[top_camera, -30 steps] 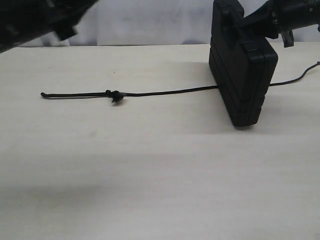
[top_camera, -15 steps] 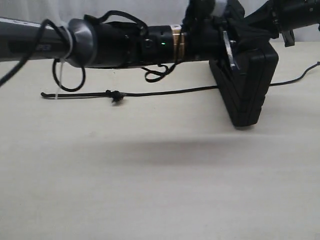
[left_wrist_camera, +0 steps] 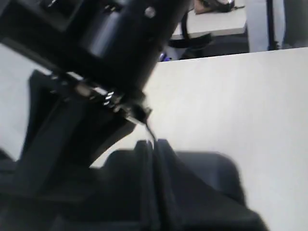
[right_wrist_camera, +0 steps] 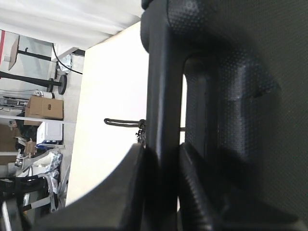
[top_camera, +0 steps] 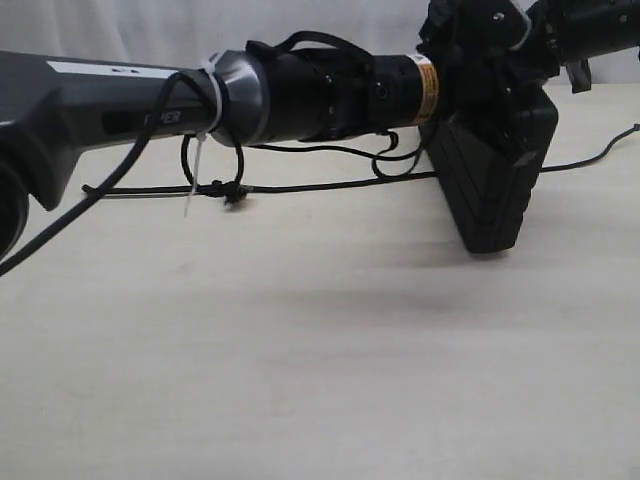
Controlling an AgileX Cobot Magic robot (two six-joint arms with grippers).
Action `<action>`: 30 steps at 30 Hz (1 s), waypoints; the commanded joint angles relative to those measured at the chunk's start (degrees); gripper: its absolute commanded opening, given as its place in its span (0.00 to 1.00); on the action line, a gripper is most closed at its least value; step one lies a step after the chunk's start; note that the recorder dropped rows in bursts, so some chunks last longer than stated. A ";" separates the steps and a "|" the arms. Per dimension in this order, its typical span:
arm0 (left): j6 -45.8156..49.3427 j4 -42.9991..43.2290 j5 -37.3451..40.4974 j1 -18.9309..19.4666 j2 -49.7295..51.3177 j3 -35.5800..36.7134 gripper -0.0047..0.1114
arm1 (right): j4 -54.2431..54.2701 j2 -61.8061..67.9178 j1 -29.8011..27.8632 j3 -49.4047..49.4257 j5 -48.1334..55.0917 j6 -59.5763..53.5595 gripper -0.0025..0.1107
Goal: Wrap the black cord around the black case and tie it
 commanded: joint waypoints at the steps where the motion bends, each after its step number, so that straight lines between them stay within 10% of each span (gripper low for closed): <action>1: -1.87 0.17 -0.26 1.97 1.59 0.67 0.04 | -8.85 0.82 -0.53 0.91 -2.41 -2.26 0.06; 14: -10.44 10.89 -4.17 1.97 3.85 0.67 0.04 | -7.17 0.82 -0.53 0.91 -3.35 -4.99 0.06; 22: -18.32 21.35 -4.54 1.97 3.95 0.67 0.04 | -7.46 -1.09 -0.53 -3.07 -3.73 -4.49 0.35; 30: -18.46 21.36 -4.89 1.97 4.28 0.67 0.04 | -16.35 -2.59 0.30 -5.39 -5.12 -1.76 0.34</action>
